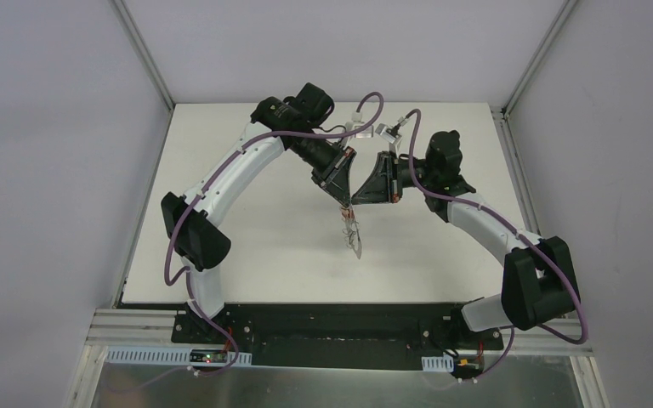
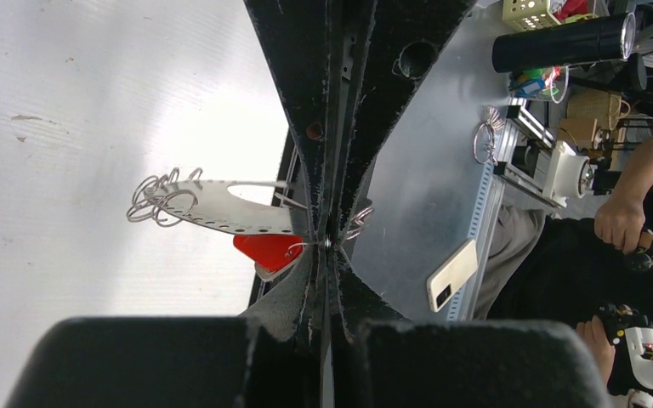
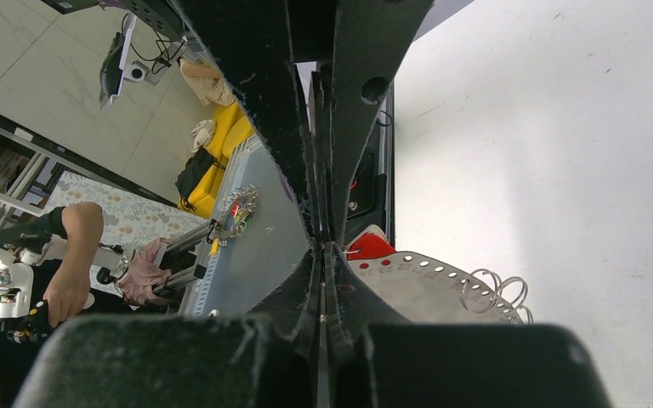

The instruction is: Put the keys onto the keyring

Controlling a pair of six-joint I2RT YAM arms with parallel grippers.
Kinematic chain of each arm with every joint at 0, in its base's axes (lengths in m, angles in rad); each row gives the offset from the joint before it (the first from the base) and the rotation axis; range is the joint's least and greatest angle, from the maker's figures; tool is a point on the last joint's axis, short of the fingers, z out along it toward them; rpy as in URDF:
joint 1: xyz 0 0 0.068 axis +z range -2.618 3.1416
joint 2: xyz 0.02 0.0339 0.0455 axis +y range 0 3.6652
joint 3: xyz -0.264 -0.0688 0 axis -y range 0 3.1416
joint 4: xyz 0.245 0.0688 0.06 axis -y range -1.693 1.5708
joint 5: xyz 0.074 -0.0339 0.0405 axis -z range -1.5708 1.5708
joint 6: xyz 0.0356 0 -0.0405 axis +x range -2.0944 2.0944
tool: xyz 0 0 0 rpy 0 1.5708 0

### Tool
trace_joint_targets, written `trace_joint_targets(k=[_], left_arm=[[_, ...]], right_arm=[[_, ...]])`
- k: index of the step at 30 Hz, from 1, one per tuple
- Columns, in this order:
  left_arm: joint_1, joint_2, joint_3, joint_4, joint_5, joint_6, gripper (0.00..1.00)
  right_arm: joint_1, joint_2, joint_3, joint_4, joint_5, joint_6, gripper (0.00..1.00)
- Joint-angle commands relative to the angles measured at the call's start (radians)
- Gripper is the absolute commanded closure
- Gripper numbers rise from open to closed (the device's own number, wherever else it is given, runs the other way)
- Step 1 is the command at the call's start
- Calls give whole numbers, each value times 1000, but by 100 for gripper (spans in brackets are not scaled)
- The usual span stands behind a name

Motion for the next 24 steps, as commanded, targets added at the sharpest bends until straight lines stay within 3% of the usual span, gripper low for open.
trace_joint_targets(k=[1, 4, 11, 17, 24], left_arm=[[-9, -19, 7, 12, 34, -2, 100], [-5, -32, 3, 14, 37, 37, 100], [17, -210, -214, 272, -38, 111, 74], [18, -329, -403, 494, -73, 166, 58], [18, -384, -512, 630, -77, 173, 54]], right_arm=[[11, 2, 31, 24, -33, -5, 100], [5, 6, 48, 25, -24, 11, 100], [-4, 18, 74, 85, 3, 111, 100], [-14, 27, 79, 92, 20, 143, 100], [-29, 28, 75, 132, 37, 185, 100]])
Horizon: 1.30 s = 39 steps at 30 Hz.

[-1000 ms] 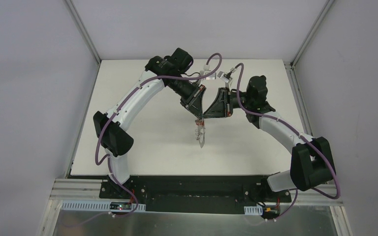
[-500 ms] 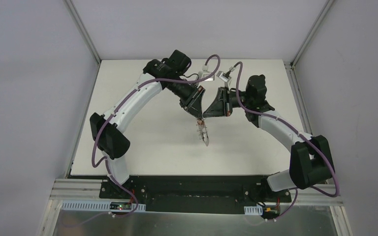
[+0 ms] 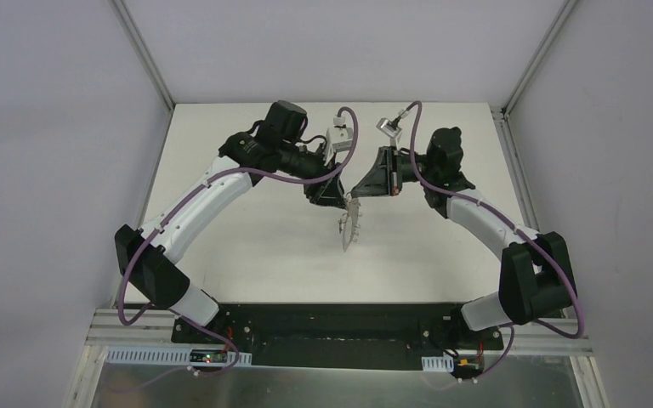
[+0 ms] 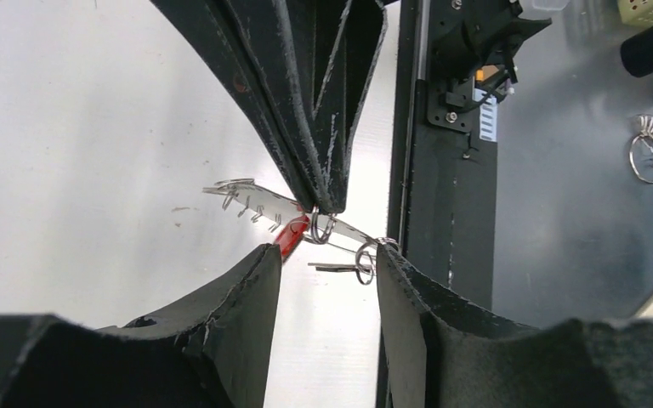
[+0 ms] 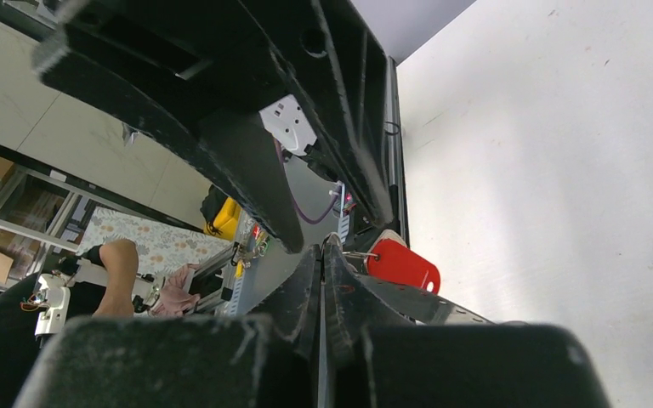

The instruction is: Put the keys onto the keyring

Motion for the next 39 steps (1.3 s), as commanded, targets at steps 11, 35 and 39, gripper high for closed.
trace_joint_targets(k=[11, 35, 39], left_arm=[[-1, -49, -111, 210, 26, 38, 59], [-32, -47, -137, 227, 84, -6, 76], [-21, -52, -121, 205, 58, -3, 69]], right_arm=[[-24, -1, 41, 124, 20, 77, 100], [-39, -9, 28, 126, 28, 68, 100], [-47, -14, 18, 126, 22, 60, 100]])
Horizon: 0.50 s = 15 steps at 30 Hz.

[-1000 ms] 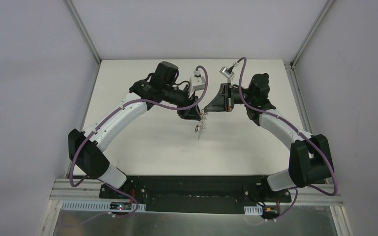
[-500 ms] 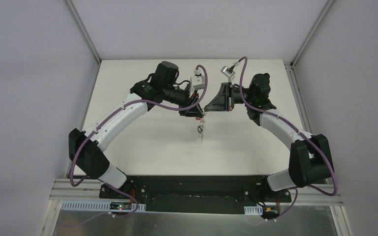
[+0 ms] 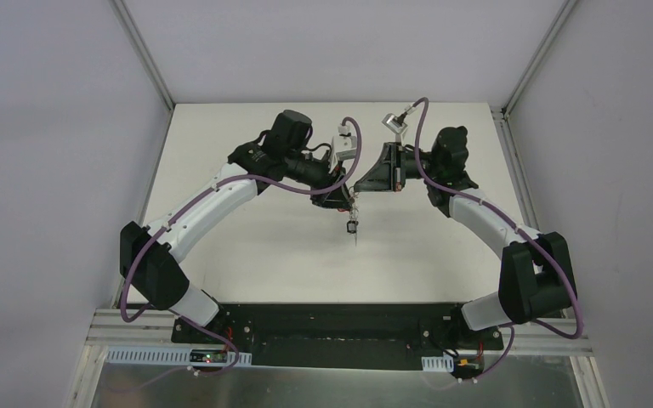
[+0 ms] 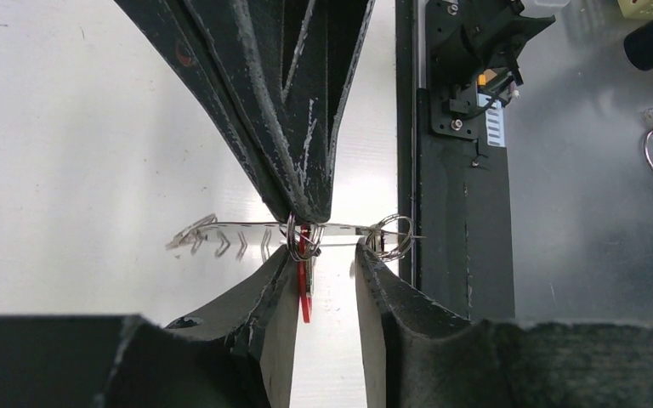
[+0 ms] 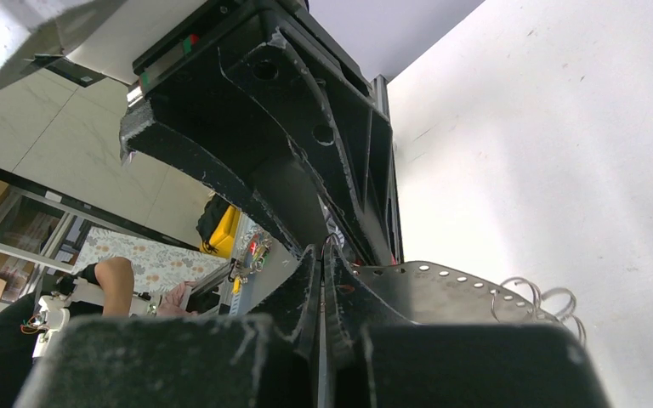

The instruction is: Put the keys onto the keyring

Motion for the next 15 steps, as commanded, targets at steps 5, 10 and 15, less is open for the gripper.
trace_joint_targets(k=[5, 10, 15], left_arm=[[47, -40, 41, 22, 25, -49, 60], [67, -37, 43, 90, 61, -115, 56], [67, -8, 46, 168, 106, -215, 56]], right_arm=[[-17, -20, 8, 61, -10, -16, 100], [-16, -16, 7, 61, -15, -17, 100], [-17, -16, 6, 61, -15, -17, 100]])
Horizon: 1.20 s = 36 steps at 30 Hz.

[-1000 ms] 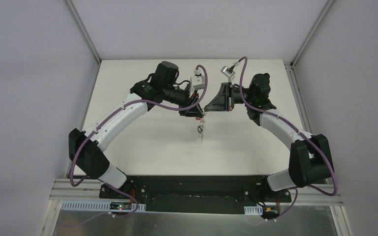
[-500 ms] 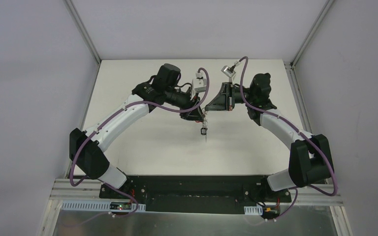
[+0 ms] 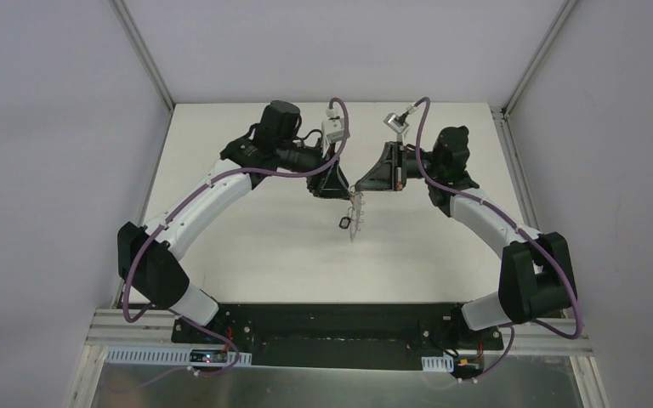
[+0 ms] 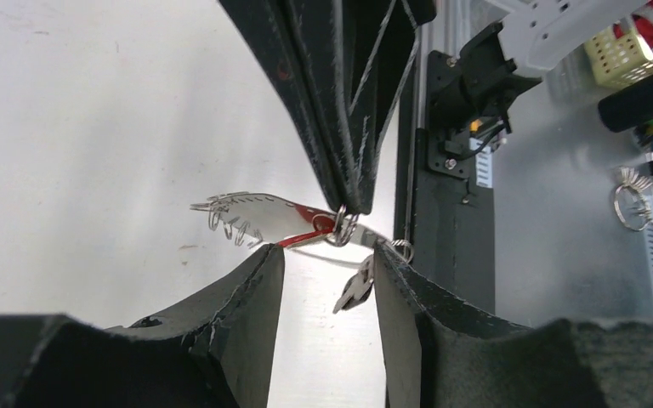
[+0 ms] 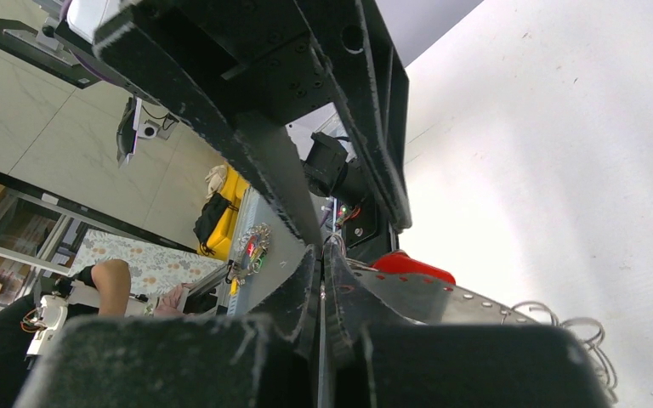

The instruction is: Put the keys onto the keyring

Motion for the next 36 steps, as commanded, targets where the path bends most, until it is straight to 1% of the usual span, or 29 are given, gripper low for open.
trace_joint_targets(k=[1, 6, 13, 16, 27, 31, 34, 36], left_arm=[[-2, -5, 38, 111, 82, -104, 57], [-2, -1, 10, 147, 109, -144, 62], [-2, 3, 3, 121, 117, -144, 69], [-2, 13, 6, 117, 127, -181, 73], [-2, 21, -7, 122, 135, -205, 80], [-2, 31, 8, 125, 138, -214, 89], [-2, 43, 27, 120, 144, -222, 100], [-2, 51, 44, 103, 142, -226, 100]], right_arm=[[-5, -18, 7, 62, -14, -11, 100], [-7, -18, 5, 62, -13, -11, 100], [-8, -16, 7, 62, -12, -11, 100], [-9, -19, 4, 62, -11, -13, 100], [-12, -17, 4, 62, -8, -13, 100], [-12, -17, -1, 62, -8, -14, 100], [-12, -20, -2, 60, -6, -18, 100], [-11, -25, -3, 51, -6, -29, 100]])
